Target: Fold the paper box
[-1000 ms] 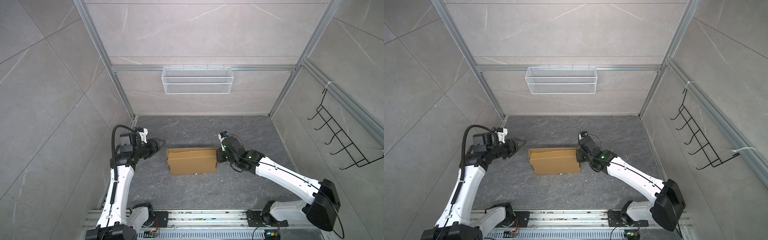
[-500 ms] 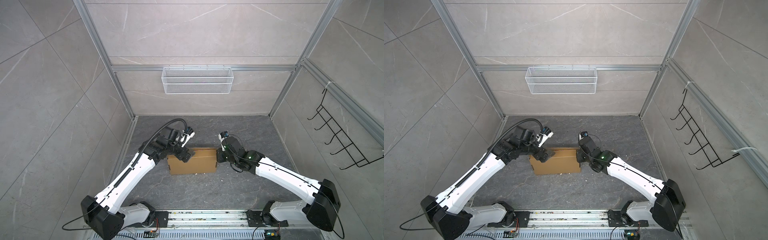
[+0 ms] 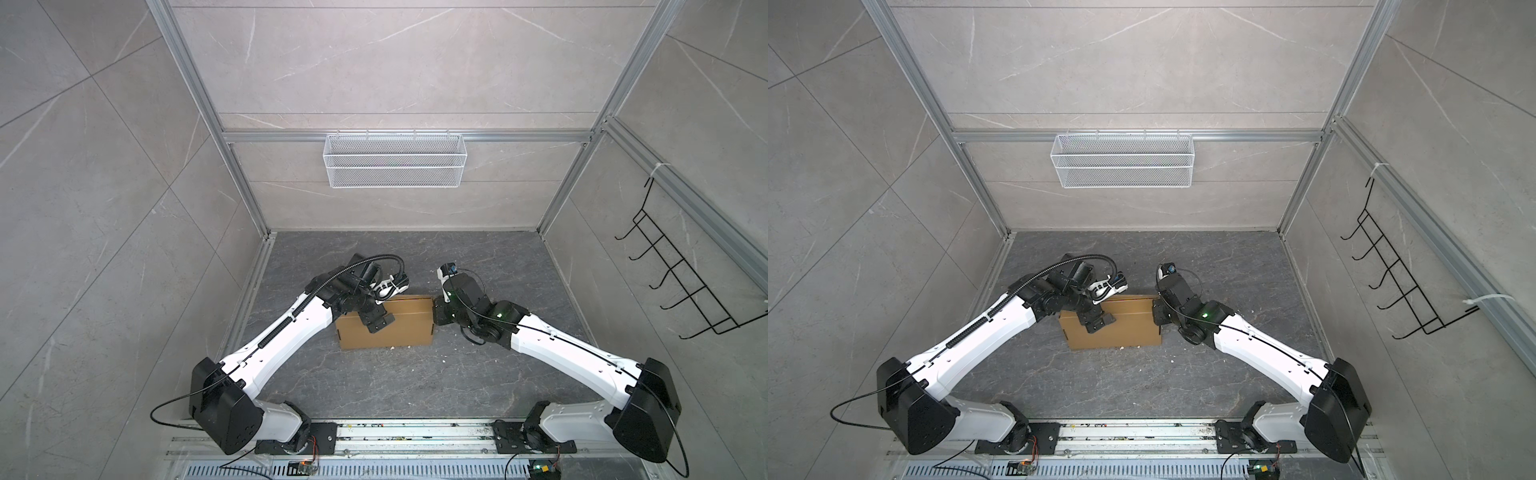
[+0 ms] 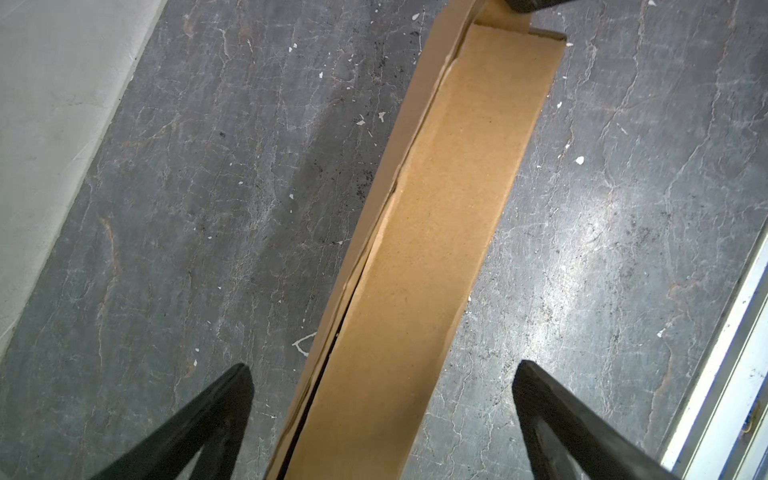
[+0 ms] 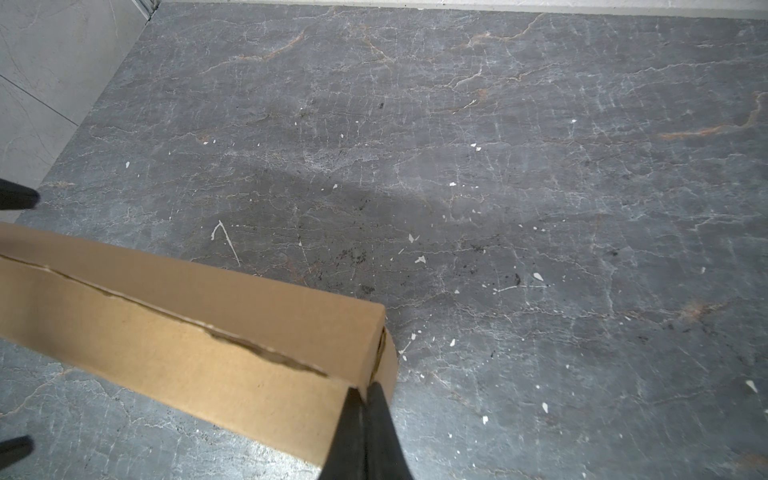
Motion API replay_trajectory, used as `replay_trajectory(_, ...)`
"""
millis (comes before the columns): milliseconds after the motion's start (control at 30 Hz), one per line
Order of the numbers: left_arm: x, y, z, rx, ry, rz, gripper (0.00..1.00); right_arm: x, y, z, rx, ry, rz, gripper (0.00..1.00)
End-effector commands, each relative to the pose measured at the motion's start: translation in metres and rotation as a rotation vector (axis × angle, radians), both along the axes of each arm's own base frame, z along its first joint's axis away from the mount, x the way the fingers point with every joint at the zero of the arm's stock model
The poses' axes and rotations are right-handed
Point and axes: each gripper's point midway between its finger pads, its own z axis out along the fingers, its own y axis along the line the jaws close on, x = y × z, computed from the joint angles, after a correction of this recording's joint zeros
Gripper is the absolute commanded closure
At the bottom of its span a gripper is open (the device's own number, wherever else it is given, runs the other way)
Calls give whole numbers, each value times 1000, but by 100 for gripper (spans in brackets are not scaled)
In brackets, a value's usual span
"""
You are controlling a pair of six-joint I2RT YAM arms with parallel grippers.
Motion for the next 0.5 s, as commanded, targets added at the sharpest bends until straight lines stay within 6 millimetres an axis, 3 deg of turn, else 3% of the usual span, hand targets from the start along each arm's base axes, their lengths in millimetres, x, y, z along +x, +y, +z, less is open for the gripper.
replay_trajectory(0,-6,-7,1,12,-5,-85,0,-16,-15,-31,-99,88,3,100)
replay_trajectory(467,-12,-1,-32,163,-75,-157,2,-17,-13,-30,-86,98,0,98)
